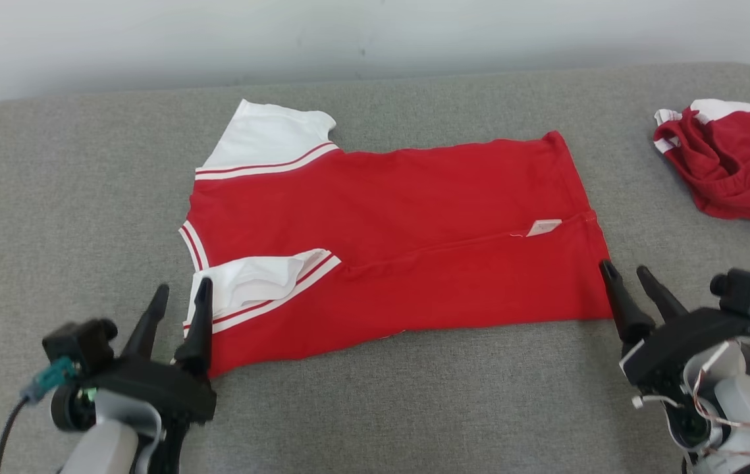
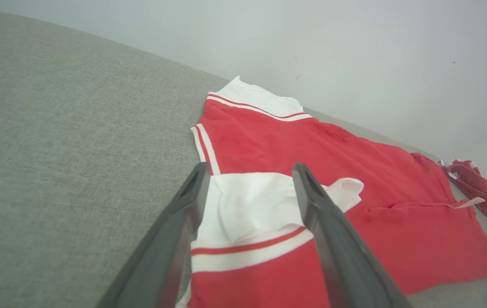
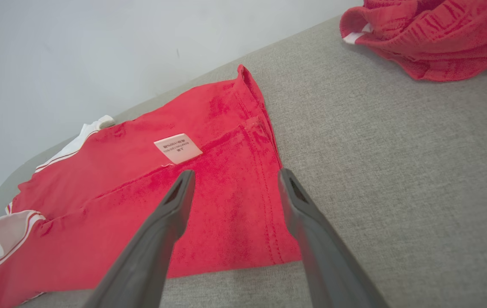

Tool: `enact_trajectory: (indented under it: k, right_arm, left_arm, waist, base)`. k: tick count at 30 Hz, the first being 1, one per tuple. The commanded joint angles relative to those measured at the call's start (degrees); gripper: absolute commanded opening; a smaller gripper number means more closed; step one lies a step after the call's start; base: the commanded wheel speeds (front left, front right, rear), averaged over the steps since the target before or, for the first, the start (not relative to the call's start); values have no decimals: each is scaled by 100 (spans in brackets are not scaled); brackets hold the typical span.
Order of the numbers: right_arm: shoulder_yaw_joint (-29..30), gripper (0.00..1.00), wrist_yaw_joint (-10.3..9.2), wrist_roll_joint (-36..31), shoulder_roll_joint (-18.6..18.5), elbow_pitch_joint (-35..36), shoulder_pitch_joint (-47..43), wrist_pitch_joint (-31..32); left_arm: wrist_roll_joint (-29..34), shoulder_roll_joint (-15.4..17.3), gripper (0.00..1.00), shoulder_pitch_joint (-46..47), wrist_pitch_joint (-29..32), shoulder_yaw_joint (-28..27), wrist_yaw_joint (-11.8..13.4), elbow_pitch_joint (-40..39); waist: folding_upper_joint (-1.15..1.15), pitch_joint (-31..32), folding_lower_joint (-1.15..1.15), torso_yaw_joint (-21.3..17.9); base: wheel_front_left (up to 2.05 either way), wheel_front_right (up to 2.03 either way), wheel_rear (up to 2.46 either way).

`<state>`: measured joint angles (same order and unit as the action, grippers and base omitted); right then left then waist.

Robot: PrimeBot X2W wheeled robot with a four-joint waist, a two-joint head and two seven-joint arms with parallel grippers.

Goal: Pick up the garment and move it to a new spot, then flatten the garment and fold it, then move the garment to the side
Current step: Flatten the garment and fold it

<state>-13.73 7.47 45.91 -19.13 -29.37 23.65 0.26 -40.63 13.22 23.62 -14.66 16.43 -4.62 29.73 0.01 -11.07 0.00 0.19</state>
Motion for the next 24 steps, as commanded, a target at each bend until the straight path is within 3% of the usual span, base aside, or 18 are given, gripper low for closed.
enact_trajectory:
  k: [1, 11, 24]
  right_arm:
    - [-38, 100, 2, 4, -93, -7, -106, -67]
    - [-307, 100, 2, -167, -319, -264, -437, -379]
    - [-588, 100, 2, -274, -96, -1013, 133, -458]
  left_arm:
    - [119, 0, 100, -169, -31, -19, -13, -39]
    - [424, -69, 100, -1027, -52, -56, 147, -302]
    - [514, -163, 100, -618, 18, 52, 153, 262]
  waist:
    - [-1, 56, 0, 24]
    - [-1, 101, 0, 59]
    - [-1, -91, 0, 89]
  base:
    - [0, 0, 0]
    - [0, 0, 0]
    - [0, 0, 0]
